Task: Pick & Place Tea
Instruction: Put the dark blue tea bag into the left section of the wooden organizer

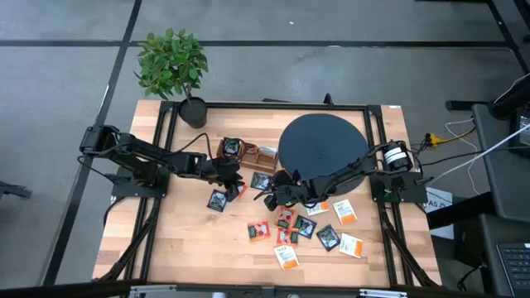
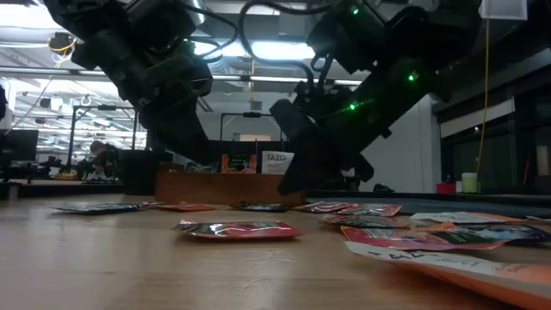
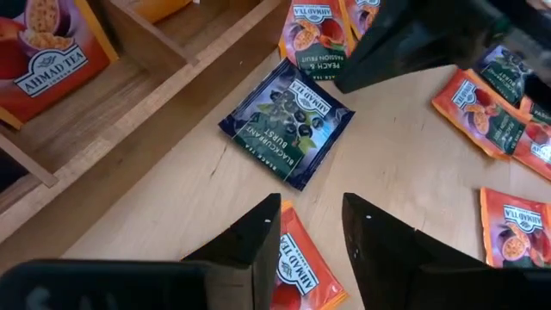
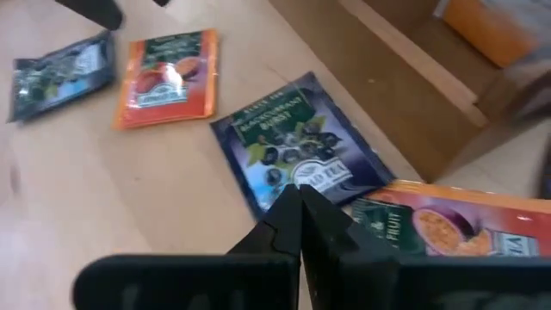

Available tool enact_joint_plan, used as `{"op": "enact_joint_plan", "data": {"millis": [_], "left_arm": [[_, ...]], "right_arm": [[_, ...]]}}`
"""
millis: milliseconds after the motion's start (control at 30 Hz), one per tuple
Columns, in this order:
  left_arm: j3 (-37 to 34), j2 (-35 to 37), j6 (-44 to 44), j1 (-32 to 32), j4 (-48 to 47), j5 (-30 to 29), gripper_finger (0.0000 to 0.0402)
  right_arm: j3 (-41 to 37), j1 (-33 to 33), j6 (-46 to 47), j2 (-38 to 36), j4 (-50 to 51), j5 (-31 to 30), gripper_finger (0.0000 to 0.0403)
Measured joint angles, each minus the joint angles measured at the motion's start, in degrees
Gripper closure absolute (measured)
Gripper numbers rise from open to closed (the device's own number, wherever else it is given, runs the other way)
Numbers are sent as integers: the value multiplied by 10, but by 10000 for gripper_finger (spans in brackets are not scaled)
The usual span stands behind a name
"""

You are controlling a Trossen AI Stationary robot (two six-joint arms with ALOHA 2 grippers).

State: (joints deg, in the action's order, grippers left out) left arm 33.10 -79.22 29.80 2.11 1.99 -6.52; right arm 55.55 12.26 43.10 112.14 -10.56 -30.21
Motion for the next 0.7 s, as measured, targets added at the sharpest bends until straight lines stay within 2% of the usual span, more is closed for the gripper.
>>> {"op": "enact_joint_plan", "data": {"millis": [567, 700], "left_arm": [[0, 0, -5, 0, 13, -2, 271], [0, 0, -5, 0, 13, -21, 272]], "right_arm": [[0, 0, 19, 14, -4, -15, 400], [0, -1, 30, 19, -12, -28, 400]]}}
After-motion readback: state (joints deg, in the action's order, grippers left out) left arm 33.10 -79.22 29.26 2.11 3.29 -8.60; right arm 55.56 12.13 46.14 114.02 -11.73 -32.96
